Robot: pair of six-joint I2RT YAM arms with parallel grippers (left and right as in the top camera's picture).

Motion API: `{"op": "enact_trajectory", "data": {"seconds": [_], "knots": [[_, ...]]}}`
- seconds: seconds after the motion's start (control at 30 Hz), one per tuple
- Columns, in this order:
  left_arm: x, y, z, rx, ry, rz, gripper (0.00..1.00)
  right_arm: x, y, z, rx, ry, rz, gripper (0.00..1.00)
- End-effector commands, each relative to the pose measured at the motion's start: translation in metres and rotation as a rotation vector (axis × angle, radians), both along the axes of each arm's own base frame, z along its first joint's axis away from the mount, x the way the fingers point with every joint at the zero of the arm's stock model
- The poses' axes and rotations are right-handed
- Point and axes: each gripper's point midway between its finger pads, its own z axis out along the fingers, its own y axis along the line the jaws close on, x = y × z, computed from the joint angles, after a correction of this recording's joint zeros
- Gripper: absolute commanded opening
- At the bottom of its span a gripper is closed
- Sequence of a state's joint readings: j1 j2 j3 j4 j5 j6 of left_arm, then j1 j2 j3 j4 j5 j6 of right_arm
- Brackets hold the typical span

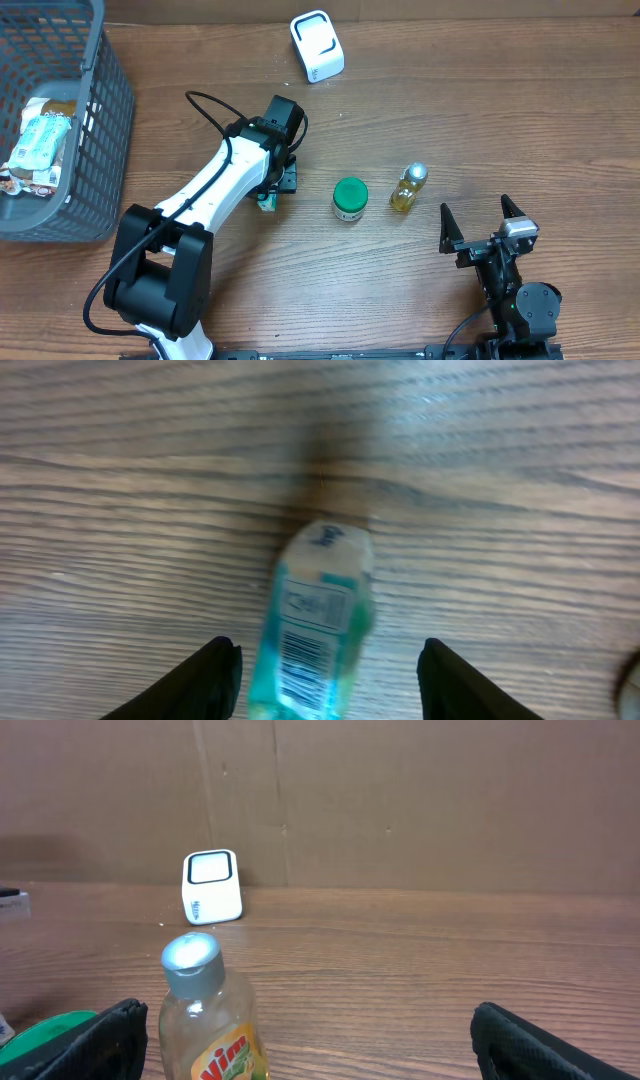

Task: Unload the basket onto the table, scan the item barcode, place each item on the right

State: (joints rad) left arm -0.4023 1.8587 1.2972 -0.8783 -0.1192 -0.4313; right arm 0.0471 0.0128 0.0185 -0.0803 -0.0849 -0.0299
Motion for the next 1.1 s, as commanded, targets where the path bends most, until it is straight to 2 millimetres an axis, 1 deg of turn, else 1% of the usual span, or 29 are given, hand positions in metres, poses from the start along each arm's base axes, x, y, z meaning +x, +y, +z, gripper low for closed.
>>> {"op": "enact_trajectory", "data": {"seconds": [0.0, 0.2, 0.23, 0.33, 0.4, 0.5, 0.73, 0.77, 0.8, 0.87, 0.9, 1.0, 1.07], "knots": [[-0.008, -0.007, -0.001, -0.044, 0.026, -0.036, 0.56, 0.000, -0.002, -0.003, -0.004, -0.001, -0.012, 1.00], [-0.011, 0.008, -0.009, 0.033, 0.018, -0.026, 0.55, 0.000, -0.002, -0.003, -0.004, -0.001, -0.012, 1.00], [-0.011, 0.009, -0.011, 0.038, 0.015, -0.026, 0.56, 0.000, -0.002, -0.003, -0.004, -0.001, -0.012, 1.00], [-0.011, 0.009, -0.017, 0.033, 0.005, -0.025, 0.57, 0.000, -0.002, -0.003, -0.004, -0.001, -0.012, 1.00], [-0.010, 0.008, -0.019, 0.030, -0.002, -0.026, 0.55, 0.000, -0.002, -0.003, -0.004, -0.001, -0.012, 1.00], [-0.011, 0.007, -0.022, 0.025, -0.006, -0.028, 0.55, 0.000, -0.002, -0.003, -0.004, -0.001, -0.012, 1.00], [-0.012, 0.008, -0.029, 0.022, -0.012, -0.027, 0.51, 0.000, -0.002, -0.003, -0.004, -0.001, -0.012, 1.00], [-0.012, 0.008, -0.029, 0.021, -0.013, -0.027, 0.48, 0.000, -0.002, -0.003, -0.004, -0.002, -0.012, 1.00], [-0.012, 0.008, -0.030, 0.020, -0.014, -0.027, 0.43, 0.000, -0.002, -0.003, -0.004, -0.002, -0.012, 1.00], [-0.013, 0.008, -0.031, 0.020, -0.013, -0.027, 0.23, 0.000, -0.002, -0.003, -0.004, -0.002, -0.012, 1.00], [-0.013, 0.008, -0.031, 0.019, -0.013, -0.027, 0.18, 0.000, -0.002, -0.003, -0.004, -0.002, -0.012, 1.00], [-0.013, 0.007, -0.031, 0.018, -0.014, -0.028, 0.18, 0.000, -0.002, -0.003, -0.004, -0.001, -0.012, 1.00], [-0.013, 0.005, -0.031, 0.008, -0.012, -0.029, 0.20, 0.000, -0.002, -0.003, -0.004, -0.001, -0.012, 1.00]]}}
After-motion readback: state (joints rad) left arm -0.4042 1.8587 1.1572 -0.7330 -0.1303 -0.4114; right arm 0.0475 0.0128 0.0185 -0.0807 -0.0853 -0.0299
